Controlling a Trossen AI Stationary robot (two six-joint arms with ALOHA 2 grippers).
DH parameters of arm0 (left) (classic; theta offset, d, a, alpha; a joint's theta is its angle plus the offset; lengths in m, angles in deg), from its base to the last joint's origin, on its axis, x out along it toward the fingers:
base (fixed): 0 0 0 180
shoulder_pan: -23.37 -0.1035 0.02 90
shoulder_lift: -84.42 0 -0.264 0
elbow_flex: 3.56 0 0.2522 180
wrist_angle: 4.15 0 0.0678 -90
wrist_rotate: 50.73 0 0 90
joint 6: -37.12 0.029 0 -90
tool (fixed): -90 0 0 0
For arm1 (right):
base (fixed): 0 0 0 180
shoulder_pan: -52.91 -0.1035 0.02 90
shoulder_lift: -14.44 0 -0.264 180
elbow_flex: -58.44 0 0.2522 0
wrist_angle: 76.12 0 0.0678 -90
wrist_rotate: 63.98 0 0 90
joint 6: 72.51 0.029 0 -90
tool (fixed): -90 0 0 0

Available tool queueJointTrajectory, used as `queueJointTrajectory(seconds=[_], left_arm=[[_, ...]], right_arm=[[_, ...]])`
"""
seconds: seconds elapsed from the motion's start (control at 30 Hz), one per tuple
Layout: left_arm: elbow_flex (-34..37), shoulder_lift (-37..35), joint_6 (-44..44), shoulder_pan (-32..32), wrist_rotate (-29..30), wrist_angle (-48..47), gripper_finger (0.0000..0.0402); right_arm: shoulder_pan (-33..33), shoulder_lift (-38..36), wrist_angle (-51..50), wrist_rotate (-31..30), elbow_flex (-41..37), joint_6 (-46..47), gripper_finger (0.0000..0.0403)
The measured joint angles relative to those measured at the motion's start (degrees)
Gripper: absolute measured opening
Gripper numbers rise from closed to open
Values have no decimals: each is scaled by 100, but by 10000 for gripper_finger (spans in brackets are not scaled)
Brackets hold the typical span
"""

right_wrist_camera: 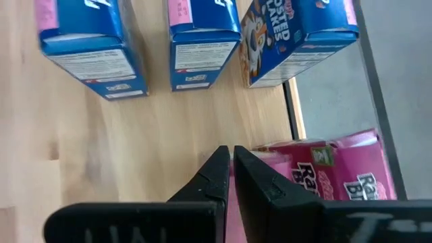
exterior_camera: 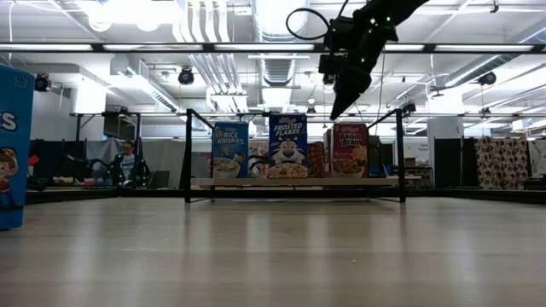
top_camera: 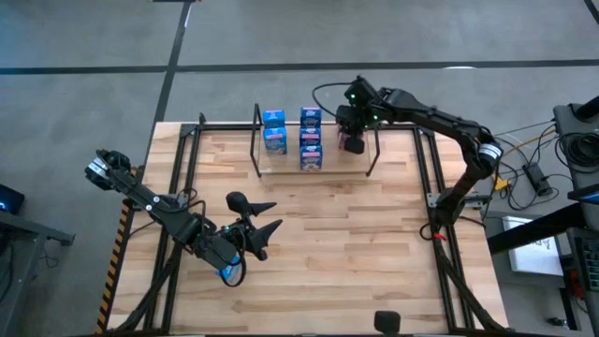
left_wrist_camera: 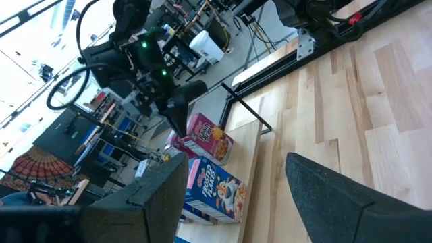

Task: Stack cereal on shelf
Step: Put the bottom purple cereal box on the shelf aligned with the other purple cereal box

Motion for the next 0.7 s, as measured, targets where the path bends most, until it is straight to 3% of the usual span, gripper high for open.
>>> queueJointTrajectory(seconds=[0.37, 0.7], left_arm=[[0, 0, -20, 0, 0, -2, 232], [0, 0, -20, 0, -2, -1, 232]], right_arm=[[-90, -102, -1842, 9, 550, 650, 13], [-48, -11, -1779, -766, 280, 646, 13]])
